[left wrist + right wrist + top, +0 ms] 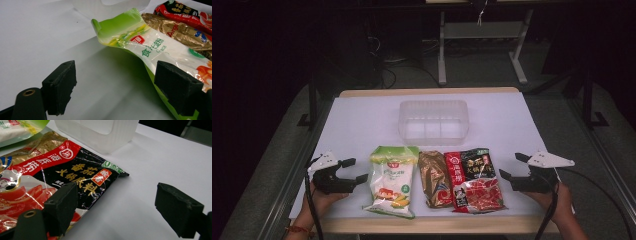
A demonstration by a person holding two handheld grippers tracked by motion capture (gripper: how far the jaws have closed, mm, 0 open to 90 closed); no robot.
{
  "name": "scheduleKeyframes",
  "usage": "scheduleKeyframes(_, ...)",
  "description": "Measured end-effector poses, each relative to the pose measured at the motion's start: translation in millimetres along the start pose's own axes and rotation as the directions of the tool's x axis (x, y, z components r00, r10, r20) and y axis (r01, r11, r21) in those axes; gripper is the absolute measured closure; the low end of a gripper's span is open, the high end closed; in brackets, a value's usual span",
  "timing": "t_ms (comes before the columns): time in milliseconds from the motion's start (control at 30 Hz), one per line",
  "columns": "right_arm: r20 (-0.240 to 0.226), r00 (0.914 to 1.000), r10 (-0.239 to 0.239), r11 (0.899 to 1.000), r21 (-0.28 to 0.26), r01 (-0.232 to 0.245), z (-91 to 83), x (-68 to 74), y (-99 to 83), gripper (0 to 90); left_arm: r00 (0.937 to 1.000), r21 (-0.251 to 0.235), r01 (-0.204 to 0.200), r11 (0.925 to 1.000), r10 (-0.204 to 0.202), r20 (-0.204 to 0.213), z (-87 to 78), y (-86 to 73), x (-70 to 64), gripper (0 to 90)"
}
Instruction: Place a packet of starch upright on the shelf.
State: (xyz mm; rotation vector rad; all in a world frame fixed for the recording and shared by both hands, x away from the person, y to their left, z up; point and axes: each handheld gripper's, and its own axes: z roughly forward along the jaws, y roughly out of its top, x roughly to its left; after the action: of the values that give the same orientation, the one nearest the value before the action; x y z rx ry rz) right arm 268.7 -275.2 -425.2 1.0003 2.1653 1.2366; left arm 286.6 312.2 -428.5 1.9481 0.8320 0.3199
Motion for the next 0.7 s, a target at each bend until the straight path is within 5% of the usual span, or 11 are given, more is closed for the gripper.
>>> scheduleKeyframes(267, -0.033, 0.9990, -0.029, 0.999, -0.040, 0.028, -5.6, 5.3, 3.3, 21.3, 0.9994, 0.011, 0.010, 0.9999, -0.010, 0.033, 4.7, -1.1, 1.9, 17.4)
scheduleKeyframes(400, -0.022, 0.9963, -0.083, 0.996, -0.032, 0.082, -1.9, 9.5, 10.3, 22.3, 0.9986, 0.011, 0.031, 0.9995, -0.031, 0.041, 6.7, -2.5, 2.7, 17.4)
scheduleKeyframes(533, -0.026, 0.9968, -0.076, 0.997, -0.020, 0.075, 5.3, 10.7, 18.4, 22.3, 0.9981, 0.006, 0.037, 0.9993, -0.037, 0.049, 5.5, -2.0, 0.9, 17.4)
scheduleKeyframes(567, -0.010, 0.9917, -0.128, 0.992, 0.013, 0.128, 12.4, 14.7, 23.6, 22.3, 0.9967, -0.004, 0.043, 0.9991, -0.043, 0.069, 4.6, -0.6, 1.2, 17.4)
scheduleKeyframes(700, -0.043, 0.9909, -0.128, 0.991, 0.023, 0.129, 20.8, 22.0, 25.9, 22.4, 0.9931, -0.015, 0.043, 0.9990, -0.041, 0.110, 6.9, 3.4, -3.0, 17.4)
